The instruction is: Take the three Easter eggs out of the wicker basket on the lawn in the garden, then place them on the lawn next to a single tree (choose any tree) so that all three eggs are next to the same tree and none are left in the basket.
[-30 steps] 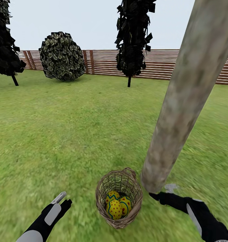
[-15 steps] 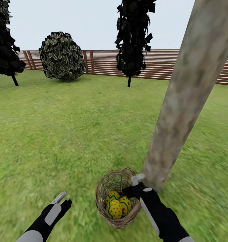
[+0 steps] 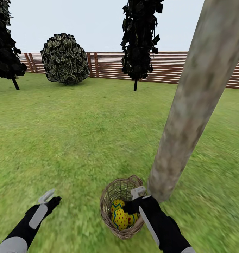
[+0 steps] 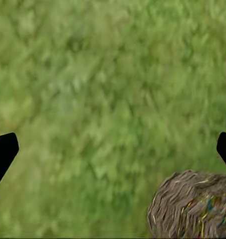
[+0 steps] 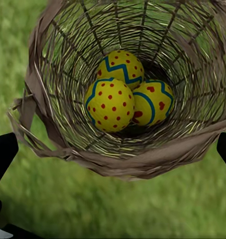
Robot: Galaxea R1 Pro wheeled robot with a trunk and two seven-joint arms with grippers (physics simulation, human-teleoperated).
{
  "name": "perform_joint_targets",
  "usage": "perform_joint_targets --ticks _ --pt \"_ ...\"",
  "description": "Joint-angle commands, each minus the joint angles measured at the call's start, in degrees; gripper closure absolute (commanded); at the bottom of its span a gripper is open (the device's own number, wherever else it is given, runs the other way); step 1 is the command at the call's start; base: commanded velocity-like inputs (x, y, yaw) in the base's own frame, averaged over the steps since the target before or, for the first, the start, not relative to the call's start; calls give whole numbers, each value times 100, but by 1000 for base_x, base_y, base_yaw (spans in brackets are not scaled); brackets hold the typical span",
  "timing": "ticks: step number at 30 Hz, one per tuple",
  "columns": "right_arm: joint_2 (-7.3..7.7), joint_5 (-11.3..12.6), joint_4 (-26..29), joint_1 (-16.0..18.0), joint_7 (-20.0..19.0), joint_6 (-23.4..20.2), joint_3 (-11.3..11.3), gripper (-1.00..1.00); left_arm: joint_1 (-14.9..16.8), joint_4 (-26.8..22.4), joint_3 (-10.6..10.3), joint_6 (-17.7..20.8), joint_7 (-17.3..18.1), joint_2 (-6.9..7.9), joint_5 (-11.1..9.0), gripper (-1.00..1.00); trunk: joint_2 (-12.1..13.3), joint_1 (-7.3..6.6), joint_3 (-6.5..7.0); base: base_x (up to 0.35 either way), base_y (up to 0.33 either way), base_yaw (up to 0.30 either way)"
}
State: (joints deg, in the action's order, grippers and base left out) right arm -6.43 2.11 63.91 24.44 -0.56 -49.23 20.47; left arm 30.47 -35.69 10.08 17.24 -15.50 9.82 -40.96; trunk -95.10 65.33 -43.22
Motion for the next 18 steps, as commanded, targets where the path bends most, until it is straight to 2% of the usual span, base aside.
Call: perform_joint_targets --ticks 1,2,4,5,6,7,9,10,12,14,18 --pt "-2 18 24 8 -1 -30 1 -100 -1 -359 68 172 84 108 -159 -100 -2 0 -6 0 0 0" --pt "-7 18 43 11 -2 -38 1 -100 0 -706 184 399 175 186 -297 -100 -2 0 -6 0 0 0" --pt "-12 21 64 31 -10 -49 1 -100 0 -1509 540 1063 308 257 -705 -100 -2 0 -6 0 0 0" --pt "-17 23 71 39 -15 -53 4 -100 0 -1980 720 1430 378 268 -954 -100 -2 0 -6 0 0 0" --pt "-28 25 80 49 -20 -57 8 -100 -2 -2777 940 1939 508 277 -1383 -100 -2 0 -6 0 0 0" --pt "-60 26 83 78 -19 -61 9 -100 -4 -3162 1017 2129 562 280 -1645 -100 -2 0 -6 11 0 0" --pt "-106 28 80 129 -16 -67 9 -100 -5 -3427 1068 2245 601 288 -1980 -100 -2 0 -6 118 0 0" --pt "-128 48 75 208 -15 -86 8 -100 -5 -3522 1091 2285 622 291 -2341 -100 -2 0 -6 267 0 0" --pt "-148 64 36 357 -13 -206 3 -100 -12 -3548 1090 2302 633 288 -2785 -100 -2 0 -6 289 0 0" --pt "-165 71 -37 509 -6 -509 -3 -100 -27 -3484 1080 2302 647 274 -3034 -100 -2 0 -6 139 0 0" --pt "-184 70 -287 601 7 -682 -7 -100 -31 -3422 1074 2302 651 151 -3097 -100 -2 0 -6 31 0 0"
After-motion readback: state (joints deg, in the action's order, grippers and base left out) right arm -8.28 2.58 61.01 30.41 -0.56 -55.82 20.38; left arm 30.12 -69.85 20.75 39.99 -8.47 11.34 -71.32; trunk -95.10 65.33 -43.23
